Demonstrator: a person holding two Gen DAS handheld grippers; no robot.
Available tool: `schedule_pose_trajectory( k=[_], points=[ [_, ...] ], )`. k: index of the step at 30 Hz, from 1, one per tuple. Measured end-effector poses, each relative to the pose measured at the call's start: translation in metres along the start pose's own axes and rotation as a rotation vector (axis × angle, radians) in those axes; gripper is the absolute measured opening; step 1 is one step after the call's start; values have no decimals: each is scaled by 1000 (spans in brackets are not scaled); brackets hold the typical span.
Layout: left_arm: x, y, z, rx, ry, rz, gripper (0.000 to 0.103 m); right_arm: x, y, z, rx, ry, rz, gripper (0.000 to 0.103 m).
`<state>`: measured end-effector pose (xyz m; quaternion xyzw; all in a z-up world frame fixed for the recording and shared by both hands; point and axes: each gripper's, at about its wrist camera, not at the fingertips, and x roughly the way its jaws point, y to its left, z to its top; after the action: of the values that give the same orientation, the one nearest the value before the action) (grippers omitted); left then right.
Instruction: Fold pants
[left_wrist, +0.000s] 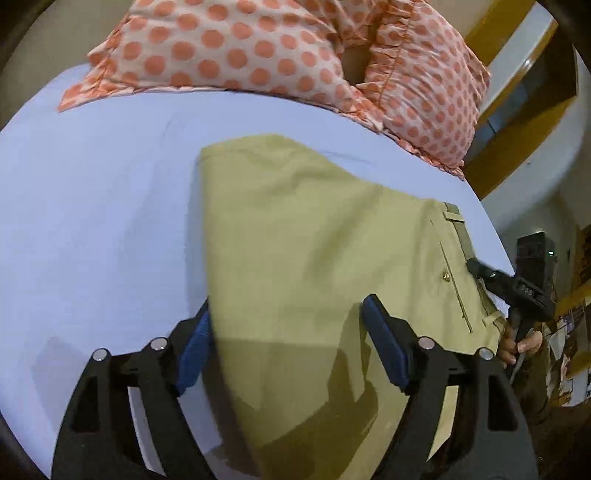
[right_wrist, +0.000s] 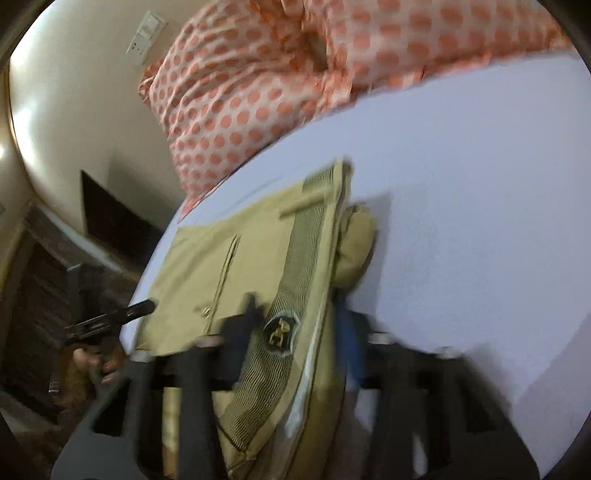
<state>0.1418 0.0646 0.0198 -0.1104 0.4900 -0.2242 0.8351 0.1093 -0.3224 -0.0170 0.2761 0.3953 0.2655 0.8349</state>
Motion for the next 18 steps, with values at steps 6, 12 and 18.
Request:
schedule_pose_trajectory(
  k=[6,12,18],
  points=[
    [-5,1,20,-30,10,-63,10,-6,-1,23,91,13,147,14],
    [-7,-42,85,123,-130,52,9,-14,33,102,-44,-130,76,9],
    [63,-40,139,165,-173,435,17,38,-13,145,8,-149,-252,19]
  ],
)
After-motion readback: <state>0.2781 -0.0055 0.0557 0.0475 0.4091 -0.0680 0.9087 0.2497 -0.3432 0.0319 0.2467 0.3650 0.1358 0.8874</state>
